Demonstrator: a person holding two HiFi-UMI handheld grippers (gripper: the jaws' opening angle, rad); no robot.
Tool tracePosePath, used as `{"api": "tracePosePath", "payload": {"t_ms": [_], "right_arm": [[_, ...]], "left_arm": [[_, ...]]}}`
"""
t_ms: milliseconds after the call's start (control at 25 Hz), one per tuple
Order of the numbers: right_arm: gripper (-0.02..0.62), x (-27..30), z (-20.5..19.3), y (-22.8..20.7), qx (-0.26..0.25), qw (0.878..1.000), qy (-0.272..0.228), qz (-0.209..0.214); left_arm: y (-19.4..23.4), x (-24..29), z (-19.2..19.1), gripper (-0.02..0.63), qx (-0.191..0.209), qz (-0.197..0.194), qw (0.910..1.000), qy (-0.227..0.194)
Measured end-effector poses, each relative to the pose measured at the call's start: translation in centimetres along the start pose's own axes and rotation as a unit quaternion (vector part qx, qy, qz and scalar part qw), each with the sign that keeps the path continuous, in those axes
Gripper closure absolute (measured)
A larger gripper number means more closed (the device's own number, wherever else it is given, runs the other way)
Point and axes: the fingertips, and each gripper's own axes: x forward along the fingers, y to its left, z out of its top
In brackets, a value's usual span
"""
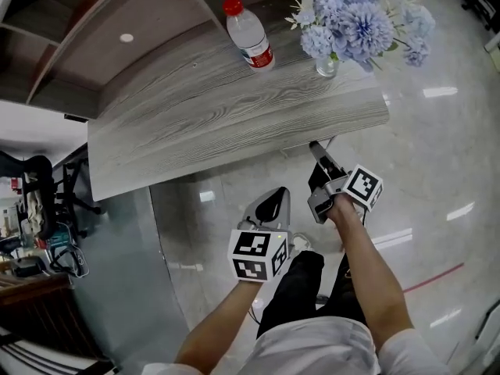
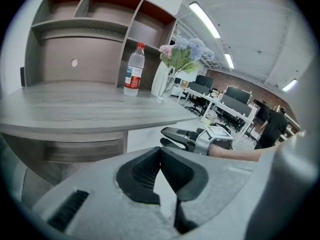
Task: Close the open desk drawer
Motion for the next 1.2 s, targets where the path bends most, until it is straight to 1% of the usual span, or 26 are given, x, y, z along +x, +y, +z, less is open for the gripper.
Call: {"api": "tracePosePath", "payload": {"t_ms": [120,200,280,400,520,640,760,840,1080,1200], "right_arm": [[0.483,-2.2,-0.9,1.7,-0.026,1.000,0.011,-0.010],[0.492,-3.2,-1.3,3.9,-0.036,0.999,0.018,-0.001],[0.500,-4.0,-1.3,6.1,-0.060,0.998,0.028,0.004],[0.503,-5.4,-1.3,8.6,-0.103,0.994,0.044,0.005],[0.514,-7.1,-2.0,11.0,-0.137,0.989,0.054,0.006],[0.527,-8.9,-2.4,13.0,-0.174,0.983,0.063,0.004],[0.540,-10.5,-2.8,14.9,-0.213,0.975,0.070,0.005],[0.548,-11.5,-3.3,16.3,-0.243,0.967,0.075,0.007],[0.557,-14.0,-4.6,19.7,-0.325,0.942,0.083,0.007],[0.560,-15.4,-5.1,20.6,-0.371,0.925,0.084,-0.004]], "left_arm": [[-0.6,-1.5,1.1,0.604,0.005,-0.002,0.9999,-0.008],[-1.1,-2.4,2.1,0.604,0.005,-0.001,0.9998,-0.017],[-1.8,-3.1,3.4,0.604,0.007,0.000,0.9995,-0.031],[-2.8,-4.1,4.7,0.604,0.011,0.001,0.9987,-0.049],[-3.7,-5.5,5.2,0.604,0.013,0.003,0.9984,-0.056],[-4.8,-6.7,5.7,0.604,0.004,0.001,0.9981,-0.062],[-6.2,-7.7,6.3,0.604,0.001,-0.006,0.9977,-0.068],[-6.9,-8.3,6.8,0.604,0.002,-0.009,0.9974,-0.072],[-8.3,-9.7,7.7,0.604,-0.001,-0.014,0.9965,-0.083],[-9.2,-10.3,7.5,0.604,0.001,-0.022,0.9962,-0.084]]}}
